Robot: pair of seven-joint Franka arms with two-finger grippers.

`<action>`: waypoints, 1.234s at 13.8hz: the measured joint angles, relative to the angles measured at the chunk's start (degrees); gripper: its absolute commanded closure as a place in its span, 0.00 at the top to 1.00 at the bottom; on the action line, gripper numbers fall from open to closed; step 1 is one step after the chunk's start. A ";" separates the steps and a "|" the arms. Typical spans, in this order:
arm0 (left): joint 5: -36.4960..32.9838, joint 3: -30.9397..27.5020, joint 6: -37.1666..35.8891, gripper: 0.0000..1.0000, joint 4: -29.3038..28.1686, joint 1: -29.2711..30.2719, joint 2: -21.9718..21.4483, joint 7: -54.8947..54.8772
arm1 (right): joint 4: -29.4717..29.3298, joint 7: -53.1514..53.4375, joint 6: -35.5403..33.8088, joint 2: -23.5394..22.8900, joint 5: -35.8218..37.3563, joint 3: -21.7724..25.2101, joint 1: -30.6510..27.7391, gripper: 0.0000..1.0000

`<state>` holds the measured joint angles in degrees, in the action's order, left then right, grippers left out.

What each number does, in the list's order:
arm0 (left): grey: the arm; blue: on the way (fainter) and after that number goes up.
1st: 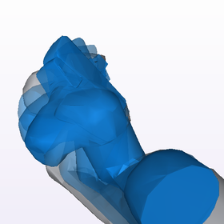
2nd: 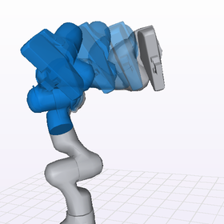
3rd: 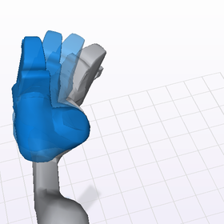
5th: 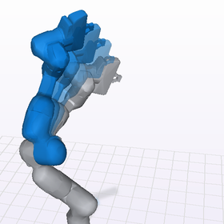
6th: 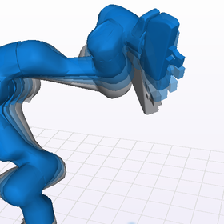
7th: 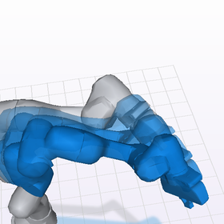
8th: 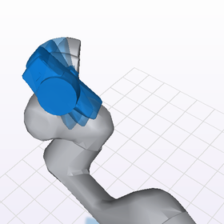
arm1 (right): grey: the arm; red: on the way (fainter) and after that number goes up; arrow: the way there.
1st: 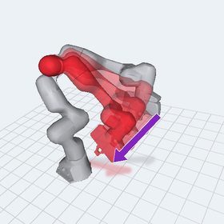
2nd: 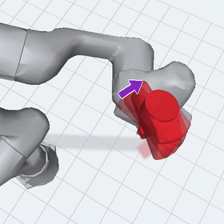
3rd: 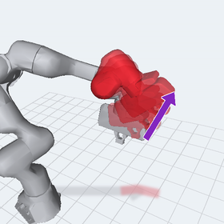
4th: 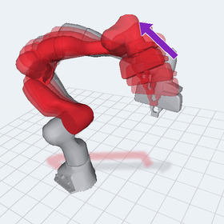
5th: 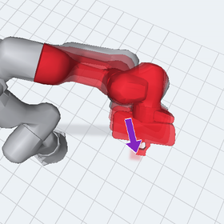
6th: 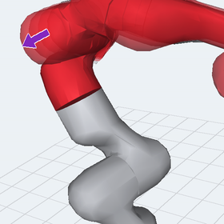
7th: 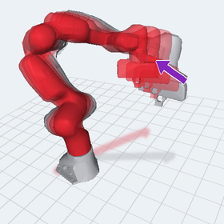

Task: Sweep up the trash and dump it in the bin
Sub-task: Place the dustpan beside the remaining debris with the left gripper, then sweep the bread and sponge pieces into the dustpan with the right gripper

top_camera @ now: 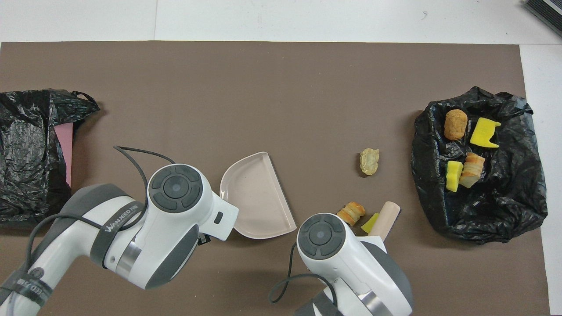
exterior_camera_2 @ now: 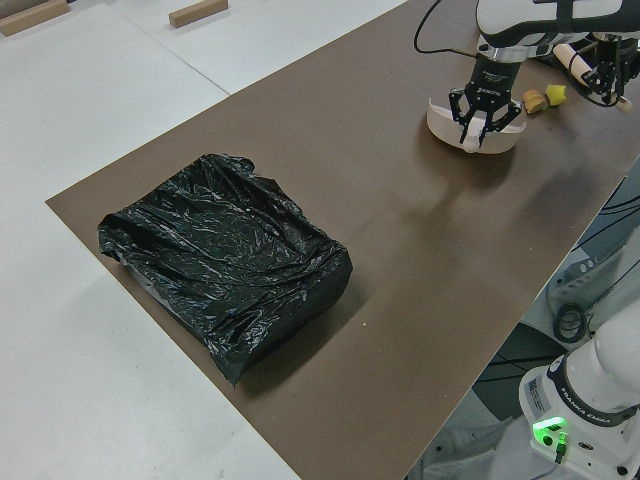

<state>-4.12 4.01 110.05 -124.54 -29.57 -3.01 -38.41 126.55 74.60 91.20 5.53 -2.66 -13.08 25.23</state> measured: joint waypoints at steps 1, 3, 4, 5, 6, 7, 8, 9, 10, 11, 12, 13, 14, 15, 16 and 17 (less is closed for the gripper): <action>-0.37 0.05 0.00 0.00 -0.65 -0.84 -0.56 -0.16 | 0.87 0.41 0.13 0.20 -1.02 -0.01 -0.80 0.00; -0.58 0.10 0.33 0.00 -1.23 -2.65 -0.88 -0.35 | 2.93 0.47 0.57 0.96 -1.85 -0.03 -3.02 0.00; -0.61 0.13 0.90 0.00 -1.32 -3.25 -0.87 -0.35 | 3.80 0.47 0.83 1.33 -2.16 -0.02 -4.09 0.00; -0.66 0.20 2.20 0.00 -1.53 -3.52 -0.85 -0.40 | 4.74 0.44 1.08 1.69 -3.68 -0.01 -5.36 0.00; -0.69 0.18 3.79 0.00 -1.89 -3.62 -0.80 -0.55 | 5.42 0.23 1.34 1.95 -5.14 0.00 -6.28 0.00; -0.70 0.18 5.37 0.00 -2.20 -3.75 -0.65 -0.68 | 6.25 0.12 2.11 2.31 -6.01 -0.02 -6.99 0.00; -0.72 0.18 6.49 0.00 -2.43 -3.92 -0.45 -0.74 | 7.29 0.00 3.60 2.73 -6.36 -0.04 -7.52 0.00; -0.73 0.19 7.48 0.00 -2.62 -4.12 -0.12 -0.81 | 8.47 -0.74 5.42 3.22 -6.91 -0.03 -7.98 0.00; -0.74 0.16 8.23 0.00 -2.71 -4.61 0.38 -0.88 | 9.40 -2.04 7.08 3.59 -7.94 -0.04 -8.38 0.00; -0.74 0.20 8.74 0.00 -2.74 -5.30 1.07 -0.89 | 10.00 -3.33 8.74 3.82 -8.66 -0.03 -8.72 0.00; -0.74 0.20 9.06 0.00 -2.75 -5.84 1.64 -0.89 | 10.33 -4.09 10.45 3.83 -9.05 -0.03 -9.04 0.00; -0.75 0.20 9.27 0.00 -2.74 -6.12 2.02 -0.84 | 10.66 -4.50 12.54 3.66 -9.45 -0.03 -9.21 0.00; -0.75 0.17 9.33 0.00 -2.74 -6.14 2.12 -0.83 | 10.89 -4.89 14.63 3.28 -9.53 -0.03 -9.23 0.00; -0.75 0.15 9.34 0.00 -2.74 -6.15 2.11 -0.84 | 10.90 -5.53 16.23 2.82 -9.55 -0.03 -9.24 0.00; -0.78 0.15 9.34 0.00 -2.74 -6.22 2.11 -0.84 | 10.66 -6.31 17.56 2.33 -9.56 -0.03 -9.24 0.00; -0.89 0.16 9.35 0.00 -2.74 -6.30 2.11 -0.83 | 9.89 -7.09 18.45 1.67 -9.57 -0.03 -9.27 0.00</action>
<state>-5.01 4.17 119.40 -127.28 -35.87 -0.90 -39.25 136.44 67.52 109.65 7.20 -12.23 -13.11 15.96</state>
